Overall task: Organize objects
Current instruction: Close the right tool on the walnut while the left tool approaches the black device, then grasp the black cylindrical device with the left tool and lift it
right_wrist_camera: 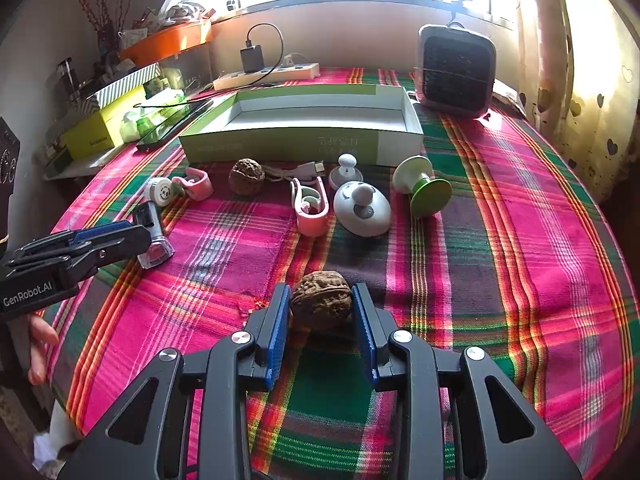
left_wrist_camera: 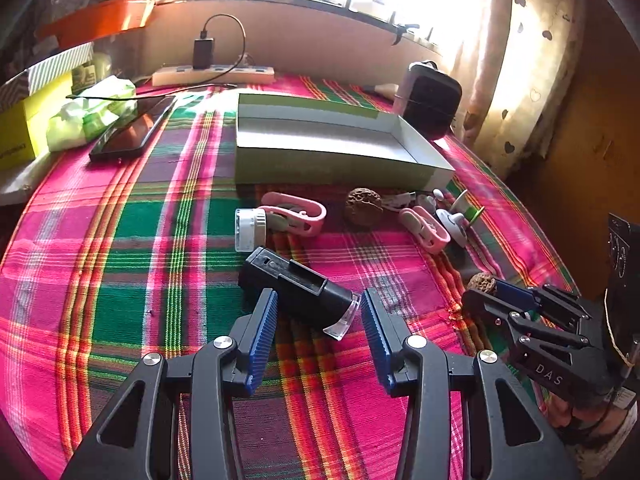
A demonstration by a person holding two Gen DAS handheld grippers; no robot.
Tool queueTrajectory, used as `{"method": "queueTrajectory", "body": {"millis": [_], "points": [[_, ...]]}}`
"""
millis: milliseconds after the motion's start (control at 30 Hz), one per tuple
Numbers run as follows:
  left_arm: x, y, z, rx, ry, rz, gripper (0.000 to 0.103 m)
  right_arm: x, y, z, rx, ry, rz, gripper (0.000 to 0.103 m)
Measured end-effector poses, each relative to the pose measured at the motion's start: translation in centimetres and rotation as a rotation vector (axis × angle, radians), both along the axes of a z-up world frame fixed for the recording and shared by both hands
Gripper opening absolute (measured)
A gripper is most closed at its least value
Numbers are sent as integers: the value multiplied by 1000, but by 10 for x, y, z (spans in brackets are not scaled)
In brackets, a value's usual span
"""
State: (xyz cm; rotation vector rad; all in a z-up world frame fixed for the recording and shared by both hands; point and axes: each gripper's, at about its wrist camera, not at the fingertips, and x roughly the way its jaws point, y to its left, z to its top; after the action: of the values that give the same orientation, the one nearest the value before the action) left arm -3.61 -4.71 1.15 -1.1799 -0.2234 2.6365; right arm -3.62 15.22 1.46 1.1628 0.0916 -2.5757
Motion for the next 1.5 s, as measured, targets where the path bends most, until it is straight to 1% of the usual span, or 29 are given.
{"method": "queueTrajectory", "body": {"millis": [67, 133, 233, 300, 400, 500, 600, 733, 933, 1033, 1233, 1367, 1500], "points": [[-3, 2, 0, -11, -19, 21, 43, 0, 1, 0, -3, -1, 0, 33], [-5, 2, -1, -2, -42, 48, 43, 0, 0, 0, -3, 1, 0, 33], [-7, 6, -2, -13, -58, 84, 45, 1, 0, -1, -3, 3, 5, 33], [-7, 10, -2, -32, -62, 96, 45, 2, 0, -1, -4, 5, 9, 33], [-6, 16, -1, -90, -67, 109, 45, 1, 1, -1, -9, 4, 11, 33], [-5, 15, 0, -103, -80, 119, 45, 1, 1, -1, -12, 5, 16, 33], [-1, 16, 1, -144, -75, 126, 45, 1, 1, -1, -15, 4, 21, 33], [4, 12, 3, -175, -78, 138, 45, 1, -1, -1, -17, 4, 34, 33], [12, 0, 4, -189, -81, 178, 45, 0, -4, -1, -20, 1, 50, 33], [12, -3, 4, -180, -81, 187, 45, 0, -6, -1, -17, 2, 61, 33], [7, -2, -1, -158, -83, 169, 45, -2, -9, -1, -11, 1, 77, 33], [-3, 0, -3, -122, -92, 155, 45, -6, -12, -1, -1, -2, 88, 33], [-12, 2, -5, -147, -94, 142, 45, -10, -14, -1, 0, -3, 93, 33]]}}
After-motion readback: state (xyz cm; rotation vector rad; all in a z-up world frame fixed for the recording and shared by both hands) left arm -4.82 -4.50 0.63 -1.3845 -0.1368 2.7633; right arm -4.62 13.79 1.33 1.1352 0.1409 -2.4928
